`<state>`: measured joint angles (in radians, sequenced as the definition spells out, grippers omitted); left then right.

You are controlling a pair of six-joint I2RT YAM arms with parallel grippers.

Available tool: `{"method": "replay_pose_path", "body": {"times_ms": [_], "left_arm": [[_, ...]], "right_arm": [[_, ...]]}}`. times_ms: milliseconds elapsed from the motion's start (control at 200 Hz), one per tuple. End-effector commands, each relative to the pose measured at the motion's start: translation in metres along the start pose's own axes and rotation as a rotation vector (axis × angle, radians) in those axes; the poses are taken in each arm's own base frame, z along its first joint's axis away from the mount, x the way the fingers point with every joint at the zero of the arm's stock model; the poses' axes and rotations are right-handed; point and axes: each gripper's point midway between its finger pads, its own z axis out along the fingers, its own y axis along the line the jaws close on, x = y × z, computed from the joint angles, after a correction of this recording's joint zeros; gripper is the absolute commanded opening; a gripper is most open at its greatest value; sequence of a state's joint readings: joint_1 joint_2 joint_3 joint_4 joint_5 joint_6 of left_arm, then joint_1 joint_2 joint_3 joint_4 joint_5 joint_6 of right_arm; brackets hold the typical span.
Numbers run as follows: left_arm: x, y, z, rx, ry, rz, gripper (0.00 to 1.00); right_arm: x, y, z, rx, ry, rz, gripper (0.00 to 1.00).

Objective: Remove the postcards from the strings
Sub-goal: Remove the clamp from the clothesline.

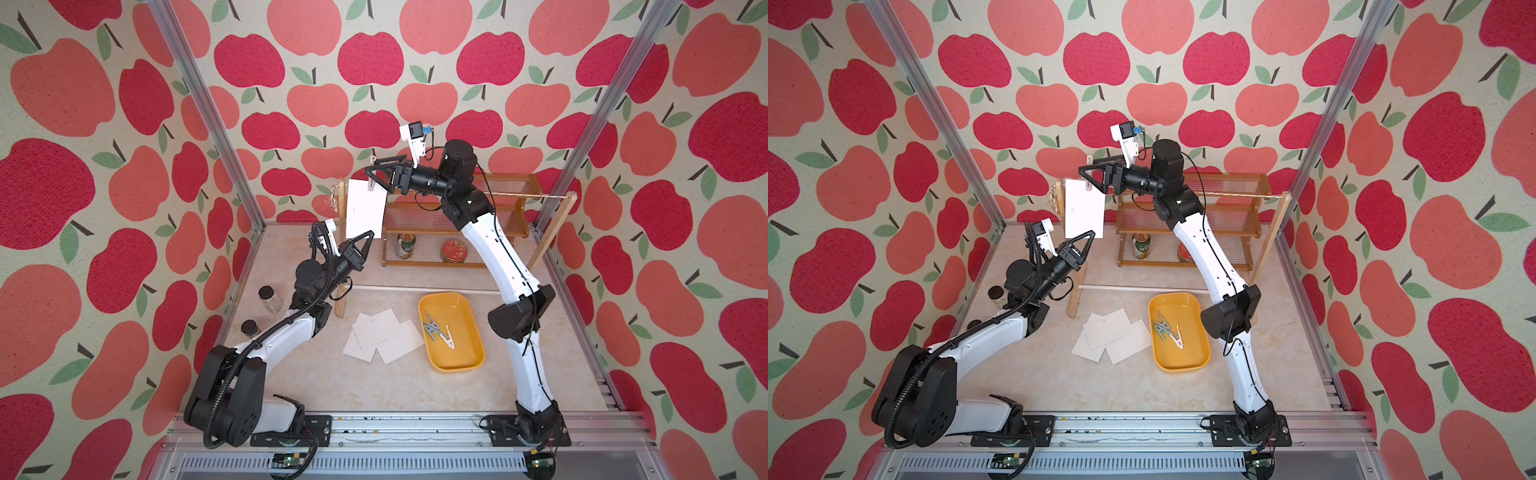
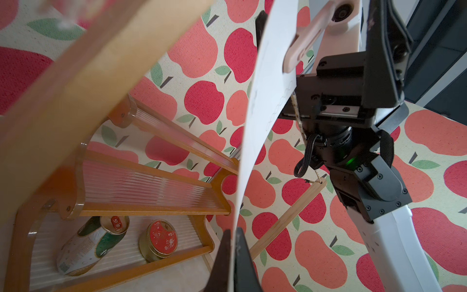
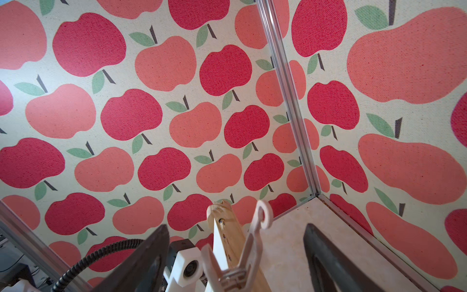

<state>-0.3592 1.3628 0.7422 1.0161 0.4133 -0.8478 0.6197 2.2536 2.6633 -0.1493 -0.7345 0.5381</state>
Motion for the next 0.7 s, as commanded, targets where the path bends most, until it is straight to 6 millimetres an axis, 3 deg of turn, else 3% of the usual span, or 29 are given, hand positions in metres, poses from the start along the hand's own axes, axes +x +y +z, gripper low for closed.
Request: {"method": "replay_pose_path", "body": {"times_ms": [0, 485, 695], "left_arm": [[-0.0059, -0.0092, -0.0023, 0.026, 0.0, 0.0, 0.0], [-0.0067, -0.0119, -0.0001, 0.043, 0.011, -0.012, 0.0], [-0.0067, -0.0122, 0.0008, 0.047, 0.015, -0.017, 0.0]], "right_arm": [[-0.0021, 0.0166, 0.0044, -0.083, -0.005, -0.007, 0.78], [0.0013, 0.0185, 0.0058, -0.102, 0.005, -0.01, 0.54], [0.0007, 0.0175, 0.006, -0.1, 0.0, -0.011, 0.51]]}}
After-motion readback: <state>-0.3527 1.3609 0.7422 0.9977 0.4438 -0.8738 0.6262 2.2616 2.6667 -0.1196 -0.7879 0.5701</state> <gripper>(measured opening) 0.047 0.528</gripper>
